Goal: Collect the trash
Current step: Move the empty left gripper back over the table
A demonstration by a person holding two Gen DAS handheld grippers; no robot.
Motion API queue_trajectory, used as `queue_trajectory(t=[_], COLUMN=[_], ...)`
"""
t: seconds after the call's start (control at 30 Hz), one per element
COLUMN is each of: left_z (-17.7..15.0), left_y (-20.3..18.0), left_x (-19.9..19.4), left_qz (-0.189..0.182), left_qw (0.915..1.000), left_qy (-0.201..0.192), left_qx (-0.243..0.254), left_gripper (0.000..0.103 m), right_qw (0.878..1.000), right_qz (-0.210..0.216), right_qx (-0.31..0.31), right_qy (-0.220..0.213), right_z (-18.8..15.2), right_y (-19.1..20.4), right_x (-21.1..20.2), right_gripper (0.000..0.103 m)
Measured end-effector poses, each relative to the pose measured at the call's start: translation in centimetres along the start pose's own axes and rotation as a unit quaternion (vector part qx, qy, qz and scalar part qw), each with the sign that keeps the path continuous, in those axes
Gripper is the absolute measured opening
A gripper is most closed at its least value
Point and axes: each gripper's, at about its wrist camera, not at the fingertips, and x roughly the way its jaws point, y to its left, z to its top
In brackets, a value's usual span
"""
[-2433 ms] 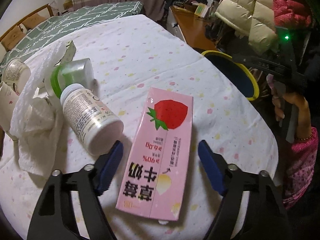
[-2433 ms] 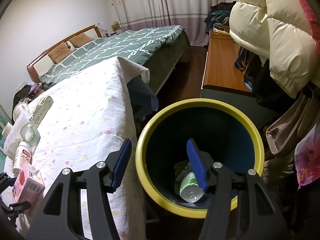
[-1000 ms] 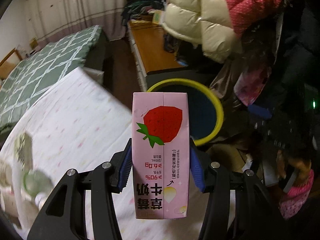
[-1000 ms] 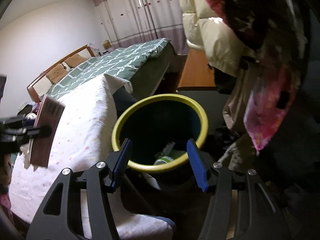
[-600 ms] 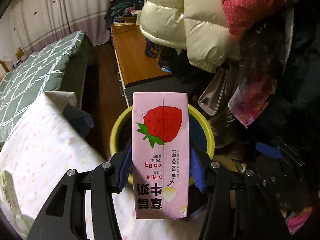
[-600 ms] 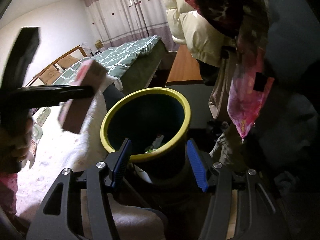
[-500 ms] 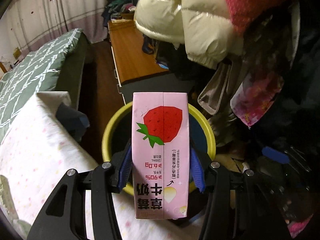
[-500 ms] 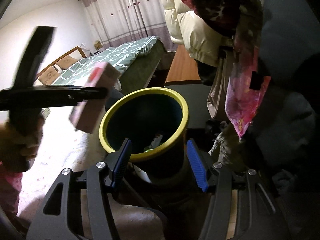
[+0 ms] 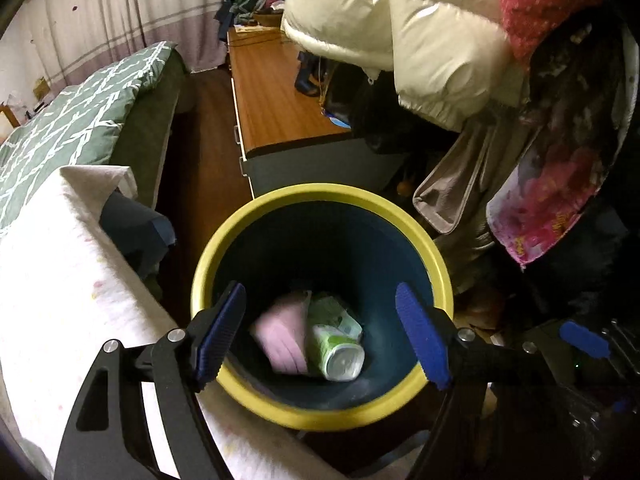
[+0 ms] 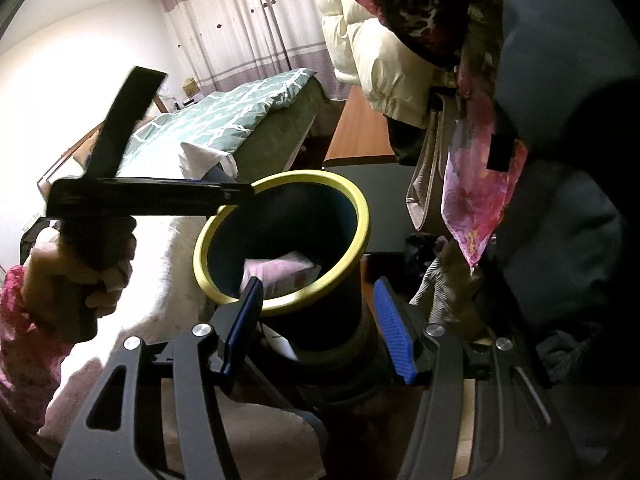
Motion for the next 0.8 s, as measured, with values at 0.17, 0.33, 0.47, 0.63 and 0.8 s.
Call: queue_trajectory(t=[0.17, 0.33, 0.47, 0.63, 0.8], left_z=[-1.7, -5.1, -9.1, -15.1, -21.8], left_y=[1.4, 4.2, 6.5, 9.4, 13.0], left_x=[-6.0, -13.2, -18.1, -22.5, -26.5], left_qz=[0.009, 0.022, 0.055, 0.105, 0.152], left_qw=[0.9984, 0.9923, 0.9835, 0.9697, 0.9487], left_qy=[-0.049, -0.099, -0.134, -0.153, -0.164], left_qx=[-0.025, -0.071, -0.109, -0.16, -0.223], left_gripper=[0.089, 0.094, 0.098, 0.098, 0.098], right_qw=[1.0, 1.0, 0.999, 0.996, 0.99], right_qz=[0.005, 0.013, 0.021, 0.043, 0.074], right_qx=[-0.009, -0.02, -0.037, -0.073, -0.116], right_qy=[0.006, 0.011, 0.017, 0.025, 0.035], right_z=[-0.2, -0.2, -0.3, -0.3, -0.5], right_y=[0.9, 2.3, 4.0, 7.9, 13.0], right_x=[0.1, 0.5, 0.7, 1.1, 1.6], right_gripper=[0.055, 0.056, 0.056, 0.057, 0.058])
